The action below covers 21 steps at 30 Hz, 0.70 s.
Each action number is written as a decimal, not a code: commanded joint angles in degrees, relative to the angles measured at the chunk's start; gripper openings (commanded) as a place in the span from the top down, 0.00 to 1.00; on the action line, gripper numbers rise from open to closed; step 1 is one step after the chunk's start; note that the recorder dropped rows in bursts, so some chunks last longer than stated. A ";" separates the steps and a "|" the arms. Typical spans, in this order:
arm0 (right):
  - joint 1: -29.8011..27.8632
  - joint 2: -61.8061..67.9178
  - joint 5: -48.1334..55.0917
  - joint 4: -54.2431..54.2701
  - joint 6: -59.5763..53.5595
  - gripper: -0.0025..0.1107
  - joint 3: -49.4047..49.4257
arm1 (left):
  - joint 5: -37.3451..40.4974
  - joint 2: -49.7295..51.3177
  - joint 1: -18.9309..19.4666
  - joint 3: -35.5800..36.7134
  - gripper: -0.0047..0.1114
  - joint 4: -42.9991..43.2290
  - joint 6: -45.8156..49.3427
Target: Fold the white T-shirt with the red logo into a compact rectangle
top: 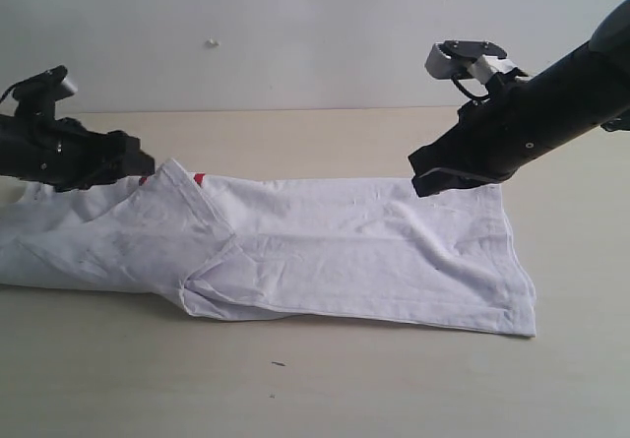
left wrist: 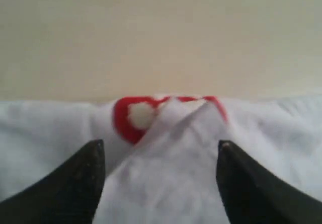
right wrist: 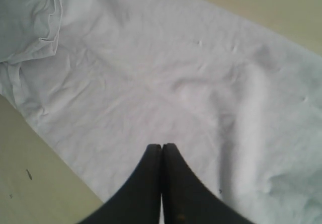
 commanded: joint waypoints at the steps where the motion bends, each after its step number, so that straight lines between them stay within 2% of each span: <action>1: 0.06 -0.30 -0.43 0.32 -0.79 0.98 0.12 | -5.95 -1.07 3.06 0.96 0.41 20.30 -18.41; 4: 0.06 -0.30 -0.84 0.32 -0.90 0.98 0.12 | -4.15 -1.07 6.27 0.96 0.37 26.45 -25.36; 9: 0.06 -0.30 -0.84 0.32 -0.90 0.98 0.12 | -1.06 -1.07 11.94 0.96 0.29 25.76 -25.79; 13: 0.06 -0.30 -0.84 0.20 -0.90 0.98 0.12 | 0.32 -1.07 15.08 0.96 0.27 25.78 -25.79; 21: 0.06 -0.30 -0.71 0.11 -0.90 0.98 0.12 | 1.45 -0.65 16.21 0.96 0.27 26.55 -26.55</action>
